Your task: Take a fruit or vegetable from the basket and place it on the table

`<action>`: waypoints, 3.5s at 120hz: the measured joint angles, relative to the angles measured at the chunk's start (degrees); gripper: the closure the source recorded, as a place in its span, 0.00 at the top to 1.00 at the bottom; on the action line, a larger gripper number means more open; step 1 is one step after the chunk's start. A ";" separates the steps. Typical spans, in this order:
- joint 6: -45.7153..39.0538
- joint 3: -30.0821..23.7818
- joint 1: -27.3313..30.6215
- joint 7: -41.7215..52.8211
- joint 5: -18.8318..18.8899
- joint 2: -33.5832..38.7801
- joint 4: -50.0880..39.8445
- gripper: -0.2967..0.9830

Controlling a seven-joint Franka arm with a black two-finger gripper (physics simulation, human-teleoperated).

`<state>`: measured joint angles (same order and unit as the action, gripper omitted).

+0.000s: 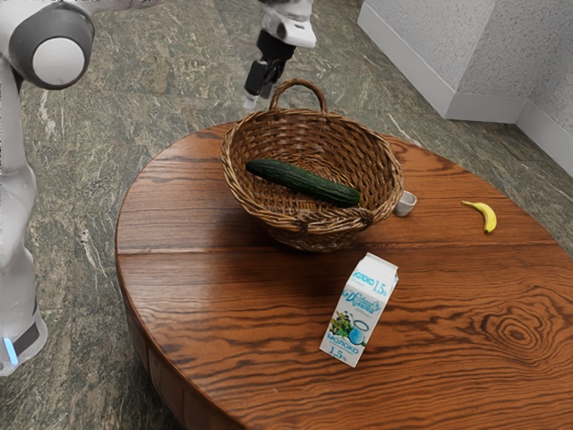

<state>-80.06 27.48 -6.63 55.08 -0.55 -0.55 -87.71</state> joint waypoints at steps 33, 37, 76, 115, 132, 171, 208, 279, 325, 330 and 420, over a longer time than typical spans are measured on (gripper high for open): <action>3.42 2.96 -5.52 -15.60 -3.45 -0.89 4.70 0.77; 2.91 2.76 -5.09 -17.36 -3.89 -2.03 4.36 0.77; -2.57 2.45 -19.82 -30.42 -4.55 -4.78 -2.56 0.77; -7.84 2.75 -18.02 -38.13 -2.22 -4.87 -5.42 0.77; -9.66 2.95 -17.39 -40.64 0.89 -4.96 -5.24 0.77; -12.29 3.93 -15.24 -43.65 -0.63 -4.85 -6.72 0.77; -14.20 3.80 -16.08 -44.99 -1.76 -5.01 -9.30 0.77; -16.00 3.81 -15.43 -46.26 -2.60 -7.09 -9.40 0.57; -16.66 3.95 -15.09 -46.70 -2.36 -7.72 -8.82 0.51; -16.56 3.95 -15.13 -46.73 -2.39 -7.42 -8.22 0.50; -9.08 -0.82 -20.19 -46.87 -2.37 12.31 -5.99 0.36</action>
<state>-89.14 26.65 -26.82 8.22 -2.91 11.76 -93.70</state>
